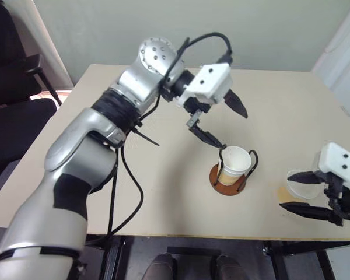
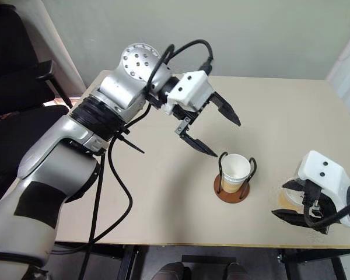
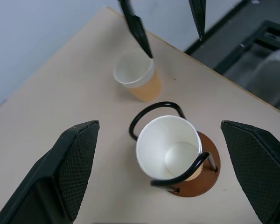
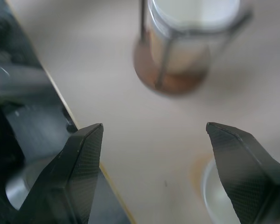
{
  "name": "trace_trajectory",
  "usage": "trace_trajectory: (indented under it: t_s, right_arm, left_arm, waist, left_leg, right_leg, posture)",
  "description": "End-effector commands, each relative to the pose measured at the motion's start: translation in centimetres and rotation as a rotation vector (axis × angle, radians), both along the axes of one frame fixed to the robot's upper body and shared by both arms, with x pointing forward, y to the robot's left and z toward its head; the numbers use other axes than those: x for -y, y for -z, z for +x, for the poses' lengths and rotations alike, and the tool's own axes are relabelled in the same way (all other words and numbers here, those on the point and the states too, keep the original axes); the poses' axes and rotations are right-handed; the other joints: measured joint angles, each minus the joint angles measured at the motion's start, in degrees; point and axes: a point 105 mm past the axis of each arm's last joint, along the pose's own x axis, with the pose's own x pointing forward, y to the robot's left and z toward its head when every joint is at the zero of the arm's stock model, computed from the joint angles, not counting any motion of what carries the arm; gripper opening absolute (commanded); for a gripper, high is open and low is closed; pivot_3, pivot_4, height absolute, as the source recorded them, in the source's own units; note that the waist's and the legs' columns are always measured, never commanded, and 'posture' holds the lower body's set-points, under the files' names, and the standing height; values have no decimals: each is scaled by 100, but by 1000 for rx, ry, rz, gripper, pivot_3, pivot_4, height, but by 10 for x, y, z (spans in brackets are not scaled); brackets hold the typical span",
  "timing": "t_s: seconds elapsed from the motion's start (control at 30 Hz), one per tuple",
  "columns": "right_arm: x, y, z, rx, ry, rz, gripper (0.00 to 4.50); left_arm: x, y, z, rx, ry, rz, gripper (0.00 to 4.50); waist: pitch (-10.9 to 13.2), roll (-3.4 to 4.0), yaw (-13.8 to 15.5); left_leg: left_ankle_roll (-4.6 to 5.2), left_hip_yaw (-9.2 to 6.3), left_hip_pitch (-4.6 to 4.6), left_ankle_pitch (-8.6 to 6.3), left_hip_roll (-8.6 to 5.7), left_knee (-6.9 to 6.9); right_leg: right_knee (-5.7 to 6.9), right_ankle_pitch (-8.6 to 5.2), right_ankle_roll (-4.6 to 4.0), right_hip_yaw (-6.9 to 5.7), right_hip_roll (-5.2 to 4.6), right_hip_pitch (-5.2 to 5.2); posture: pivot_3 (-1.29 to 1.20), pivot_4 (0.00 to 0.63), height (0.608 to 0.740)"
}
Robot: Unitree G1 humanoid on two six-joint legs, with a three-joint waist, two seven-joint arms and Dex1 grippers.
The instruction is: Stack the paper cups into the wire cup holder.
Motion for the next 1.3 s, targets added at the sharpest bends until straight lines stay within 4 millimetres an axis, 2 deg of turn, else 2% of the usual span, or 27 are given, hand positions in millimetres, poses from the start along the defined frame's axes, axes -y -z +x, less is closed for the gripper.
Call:
trace_trajectory:
  t_s: [0.03,0.17,0.3,0.4,0.63,0.77,0.87,1.03,1.2,1.3]
  right_arm:
    - [18,8,9,36,58,-116,3660]
    - [40,26,12,11,102,-192,3660]
    - [51,37,16,1,102,-213,3660]
    - [53,43,22,5,78,-235,3660]
    - [44,47,34,19,-19,-258,3660]
    - [40,45,37,26,-61,-261,2843]
    - [34,45,36,23,-98,-257,1784]
    - [26,43,33,18,-142,-249,46]
    - [26,40,30,21,-152,-252,46]
    - [24,21,31,52,-171,-257,46]
  left_arm:
    - [-6,-2,-7,-14,27,-13,4487]
    - [-15,13,-8,-40,1,2,4487]
    - [-19,23,-6,-63,-40,-4,4487]
    - [-19,28,-9,-99,-53,-20,4487]
    - [-25,32,-11,-123,-106,-44,4487]
    - [-29,32,-10,-126,-127,-46,4500]
    - [-36,33,-8,-134,-146,-36,4500]
    - [-59,43,1,-130,-232,12,4500]
    - [-79,51,6,-140,-304,44,4500]
    - [-89,54,6,-149,-331,58,4500]
  waist:
    - [-1,2,0]
    - [-2,3,-1]
    - [-4,7,-5]
    - [-4,7,-7]
    - [-5,7,-16]
    - [-5,7,-14]
    - [-5,7,-13]
    - [-5,8,-32]
    - [-5,8,-32]
    - [-5,8,-33]
  left_leg:
    - [0,0,3,0,0,-1]
    - [1,0,11,0,1,2]
    - [1,2,18,1,1,4]
    - [2,2,21,2,1,6]
    - [3,1,29,3,1,6]
    - [3,1,31,3,1,6]
    - [3,-2,31,3,1,6]
    - [3,1,36,3,2,0]
    - [4,-3,35,3,3,2]
    - [5,-3,34,2,2,2]
  right_leg:
    - [1,0,0,0,0,2]
    - [3,0,0,-1,1,9]
    - [6,0,0,2,0,14]
    - [9,1,-1,1,1,17]
    - [8,1,-1,1,1,24]
    - [6,1,-1,1,0,28]
    - [5,1,-1,0,0,28]
    - [5,1,-2,1,0,28]
    - [3,2,-5,1,0,31]
    - [0,1,-6,1,0,30]
  posture:
    - [0,150,740]
    - [0,150,740]
    - [0,150,740]
    - [0,150,740]
    - [0,150,740]
    - [0,150,740]
    - [0,150,740]
    - [0,150,740]
    - [0,150,740]
    - [0,150,740]
